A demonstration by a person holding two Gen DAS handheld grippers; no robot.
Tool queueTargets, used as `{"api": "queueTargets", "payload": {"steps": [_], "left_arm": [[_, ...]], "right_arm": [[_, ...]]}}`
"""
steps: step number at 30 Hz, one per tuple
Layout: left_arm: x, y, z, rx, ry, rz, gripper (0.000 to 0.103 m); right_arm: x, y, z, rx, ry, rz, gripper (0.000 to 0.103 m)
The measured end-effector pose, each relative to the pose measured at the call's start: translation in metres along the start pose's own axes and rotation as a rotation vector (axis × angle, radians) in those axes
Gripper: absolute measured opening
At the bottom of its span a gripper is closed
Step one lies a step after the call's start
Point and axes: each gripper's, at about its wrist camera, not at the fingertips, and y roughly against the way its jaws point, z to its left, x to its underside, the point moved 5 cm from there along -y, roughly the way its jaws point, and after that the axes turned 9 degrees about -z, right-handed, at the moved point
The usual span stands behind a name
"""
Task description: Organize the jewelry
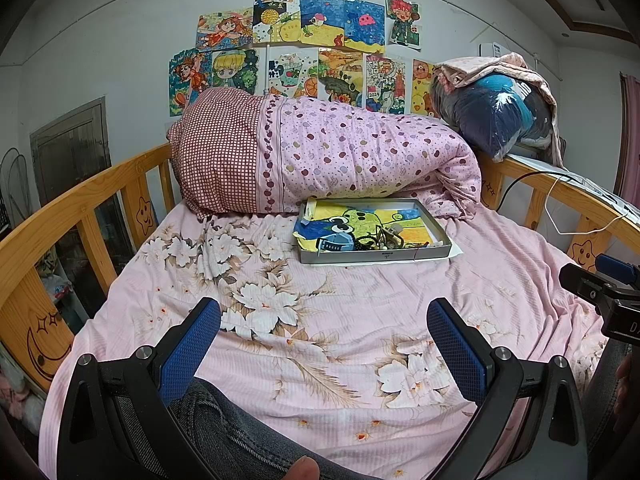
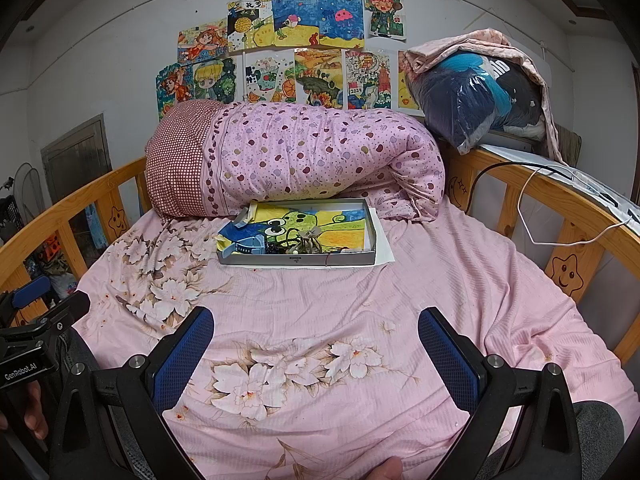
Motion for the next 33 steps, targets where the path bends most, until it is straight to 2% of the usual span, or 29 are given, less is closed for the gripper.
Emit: {"api": "queueTargets", "payload": {"steps": [18,27,33], "left_arm": [[-0.0001,0.0003,-0.0008,-0.004,-0.003,0.0,0.101],[-0.0034,0.0028,0.0066,-0.044,0.002,0.002,0.101],[-0.0035,0.0006,0.007,-0.033,-0.005,-0.003,0.101]], "right_arm": [[-0.0007,0.0002,-0.0004,-0.001,0.0,0.0,0.103],[-0.0008,0.0001,-0.0003,0.0,0.001,0.0,0.103],[-0.0008,0.0001,-0.0003,-0.001,0.0,0.001,0.103]]}}
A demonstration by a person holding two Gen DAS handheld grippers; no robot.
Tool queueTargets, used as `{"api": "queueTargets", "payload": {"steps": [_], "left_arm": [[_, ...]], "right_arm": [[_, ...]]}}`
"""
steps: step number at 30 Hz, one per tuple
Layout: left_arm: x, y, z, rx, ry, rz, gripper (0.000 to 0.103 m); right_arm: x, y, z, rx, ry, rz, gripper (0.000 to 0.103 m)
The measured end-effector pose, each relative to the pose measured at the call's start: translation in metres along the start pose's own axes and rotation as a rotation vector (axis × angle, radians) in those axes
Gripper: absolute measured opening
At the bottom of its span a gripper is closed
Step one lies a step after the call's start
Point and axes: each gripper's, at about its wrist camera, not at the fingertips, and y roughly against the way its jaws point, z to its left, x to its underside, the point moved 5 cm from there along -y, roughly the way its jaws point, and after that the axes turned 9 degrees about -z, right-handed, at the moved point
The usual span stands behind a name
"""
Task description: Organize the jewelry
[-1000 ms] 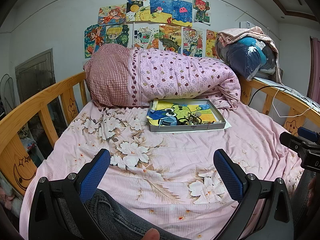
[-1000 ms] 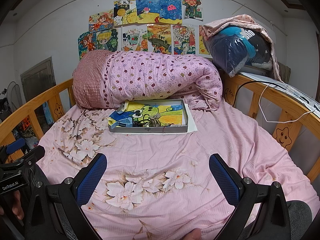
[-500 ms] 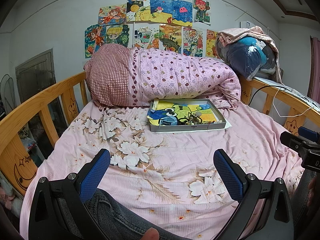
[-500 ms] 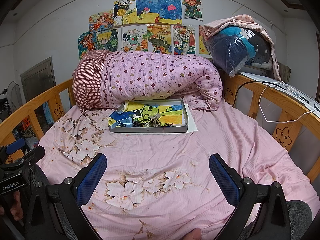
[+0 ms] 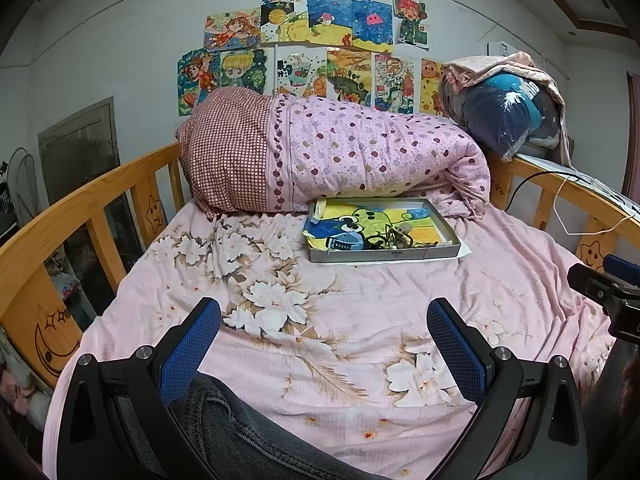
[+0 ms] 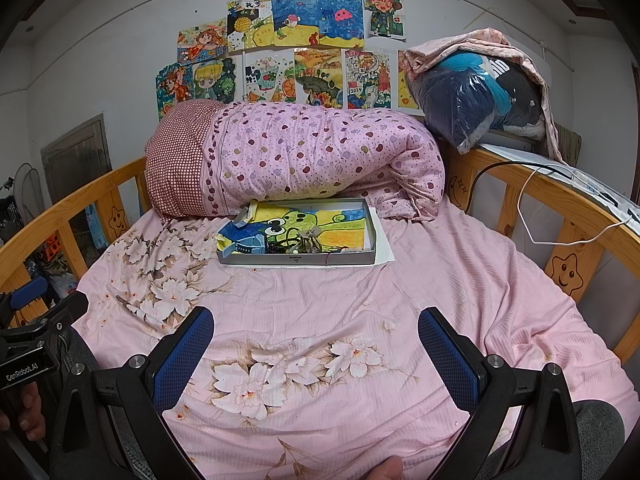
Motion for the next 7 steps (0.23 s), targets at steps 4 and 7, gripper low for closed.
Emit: {"api": "queueTargets", "payload": {"steps": [4,7], "left_arm": [[0.0001,-0.0006,0.0001,0.005,-0.005,-0.003,0.101],[0.0001,-0.0006,0.0002,0.005,-0.004,-0.003,0.101]], "right_arm": [[-0.0001,0.0,0.0,0.0,0.0,0.0,0.103],[-0.0002,0.0,-0.0001,0.0,0.0,0.0,0.103]]}}
